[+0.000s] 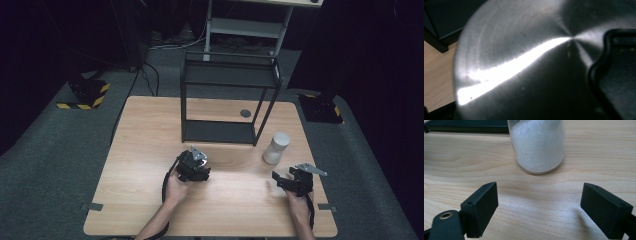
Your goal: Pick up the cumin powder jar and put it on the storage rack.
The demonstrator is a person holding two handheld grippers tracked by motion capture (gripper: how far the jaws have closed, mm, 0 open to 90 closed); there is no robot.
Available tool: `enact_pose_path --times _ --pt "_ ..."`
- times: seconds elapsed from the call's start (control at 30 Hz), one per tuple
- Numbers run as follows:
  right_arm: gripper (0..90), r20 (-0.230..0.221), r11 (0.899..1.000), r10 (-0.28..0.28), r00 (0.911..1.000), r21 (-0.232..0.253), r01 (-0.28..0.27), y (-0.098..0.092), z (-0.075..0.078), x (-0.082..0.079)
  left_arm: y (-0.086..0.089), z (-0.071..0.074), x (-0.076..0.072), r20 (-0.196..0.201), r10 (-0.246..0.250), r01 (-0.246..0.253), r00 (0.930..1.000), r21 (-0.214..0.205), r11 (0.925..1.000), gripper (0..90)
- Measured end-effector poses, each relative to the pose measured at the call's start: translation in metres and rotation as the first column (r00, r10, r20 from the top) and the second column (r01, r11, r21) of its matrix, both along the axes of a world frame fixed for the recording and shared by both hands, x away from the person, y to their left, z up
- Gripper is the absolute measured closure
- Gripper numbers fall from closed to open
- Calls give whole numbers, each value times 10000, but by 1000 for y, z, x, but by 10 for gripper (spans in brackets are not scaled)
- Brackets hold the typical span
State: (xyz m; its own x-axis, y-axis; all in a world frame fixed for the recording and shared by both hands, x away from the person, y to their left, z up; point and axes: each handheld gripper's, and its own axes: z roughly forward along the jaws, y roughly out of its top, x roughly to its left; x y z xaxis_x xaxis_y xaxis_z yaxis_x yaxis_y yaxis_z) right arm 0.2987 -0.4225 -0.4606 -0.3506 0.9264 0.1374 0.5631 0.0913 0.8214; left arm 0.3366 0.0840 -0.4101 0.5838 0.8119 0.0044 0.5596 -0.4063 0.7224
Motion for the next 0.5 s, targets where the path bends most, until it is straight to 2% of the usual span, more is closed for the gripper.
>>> enact_pose_path --times 0.33,0.5 --pt "137 31 9999 -57 10000 114 57 -1 -1 -1 1 20 0 136 -228 224 9996 256 9994 313" --pt "137 45 9999 -65 10000 135 64 -2 -1 -1 6 33 3 74 -334 333 9994 233 9992 313"
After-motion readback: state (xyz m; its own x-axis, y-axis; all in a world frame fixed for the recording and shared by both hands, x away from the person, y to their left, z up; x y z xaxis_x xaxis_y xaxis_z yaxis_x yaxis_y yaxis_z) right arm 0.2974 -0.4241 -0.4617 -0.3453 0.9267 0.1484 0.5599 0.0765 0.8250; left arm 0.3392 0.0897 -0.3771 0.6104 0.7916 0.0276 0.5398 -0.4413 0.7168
